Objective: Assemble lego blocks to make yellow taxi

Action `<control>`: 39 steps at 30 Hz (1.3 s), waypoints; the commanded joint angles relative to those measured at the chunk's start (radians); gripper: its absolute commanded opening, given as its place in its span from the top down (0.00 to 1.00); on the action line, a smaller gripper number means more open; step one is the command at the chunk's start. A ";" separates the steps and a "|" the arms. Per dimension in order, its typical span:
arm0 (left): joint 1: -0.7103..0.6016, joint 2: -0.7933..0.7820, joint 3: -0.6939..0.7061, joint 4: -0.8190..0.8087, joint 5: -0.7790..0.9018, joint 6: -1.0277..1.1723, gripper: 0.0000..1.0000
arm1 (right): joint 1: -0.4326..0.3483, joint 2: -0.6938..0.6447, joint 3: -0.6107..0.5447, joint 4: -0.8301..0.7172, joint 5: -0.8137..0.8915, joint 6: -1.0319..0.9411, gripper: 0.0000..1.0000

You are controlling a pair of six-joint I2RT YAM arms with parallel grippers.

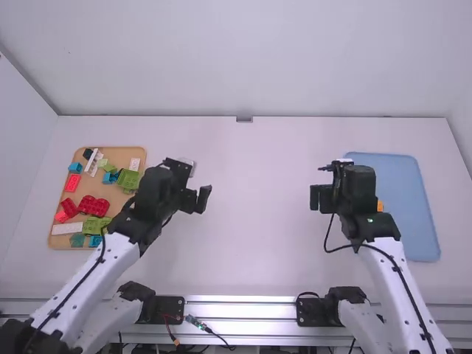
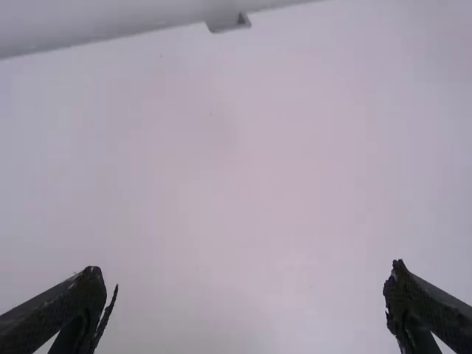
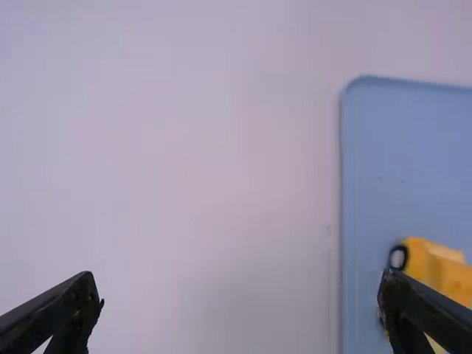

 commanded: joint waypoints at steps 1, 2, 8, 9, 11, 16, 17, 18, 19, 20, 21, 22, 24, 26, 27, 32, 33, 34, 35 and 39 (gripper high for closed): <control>0.023 -0.025 -0.030 0.017 -0.038 0.025 0.04 | -0.025 -0.032 -0.029 0.016 -0.009 0.034 0.04; 0.029 -0.031 -0.037 0.023 -0.044 0.027 0.05 | -0.031 -0.038 -0.035 0.022 -0.015 0.040 0.05; 0.114 -0.116 -0.121 0.108 -0.065 0.027 0.14 | -0.080 -0.122 -0.119 0.106 -0.027 0.048 0.13; 0.136 -0.138 -0.144 0.130 -0.065 0.027 0.16 | -0.080 -0.144 -0.141 0.128 -0.027 0.048 0.16; 0.170 -0.171 -0.177 0.135 -0.065 0.027 0.19 | -0.080 -0.177 -0.174 0.161 -0.027 0.048 0.19; 0.278 -0.280 -0.286 0.135 -0.065 0.027 0.30 | -0.080 -0.285 -0.282 0.269 -0.027 0.048 0.30; 0.284 -0.292 -0.298 0.135 -0.065 0.027 0.31 | -0.080 -0.297 -0.294 0.281 -0.027 0.048 0.31; 0.284 -0.316 -0.322 0.135 -0.065 0.027 0.34 | -0.080 -0.321 -0.318 0.305 -0.027 0.048 0.33; 0.284 -0.341 -0.346 0.135 -0.065 0.027 0.36 | -0.080 -0.346 -0.343 0.330 -0.027 0.048 0.36; 0.284 -0.366 -0.371 0.135 -0.065 0.027 0.39 | -0.080 -0.371 -0.368 0.355 -0.027 0.048 0.38; 0.284 -0.379 -0.384 0.135 -0.065 0.027 0.40 | -0.080 -0.384 -0.380 0.367 -0.027 0.048 0.40; 0.284 -0.411 -0.416 0.135 -0.065 0.027 0.43 | -0.080 -0.416 -0.412 0.399 -0.027 0.048 0.43; 0.284 -0.449 -0.455 0.135 -0.065 0.027 0.47 | -0.080 -0.454 -0.451 0.431 -0.027 0.048 0.47; 0.284 -0.507 -0.512 0.135 -0.065 0.027 0.53 | -0.080 -0.512 -0.508 0.431 -0.027 0.048 0.52; 0.284 -0.526 -0.531 0.135 -0.065 0.027 0.55 | -0.080 -0.531 -0.527 0.431 -0.027 0.048 0.54; 0.284 -0.629 -0.628 0.135 -0.065 0.027 0.65 | -0.080 -0.633 -0.630 0.431 -0.027 0.048 0.65; 0.284 -0.652 -0.628 0.135 -0.065 0.027 0.67 | -0.080 -0.656 -0.653 0.431 -0.027 0.048 0.67; 0.284 -0.679 -0.628 0.135 -0.065 0.027 0.70 | -0.080 -0.683 -0.680 0.431 -0.027 0.048 0.70; 0.284 -0.701 -0.628 0.135 -0.065 0.027 0.72 | -0.080 -0.705 -0.701 0.431 -0.027 0.048 0.72; 0.284 -0.771 -0.628 0.135 -0.065 0.027 0.79 | -0.080 -0.774 -0.717 0.431 -0.027 0.048 0.79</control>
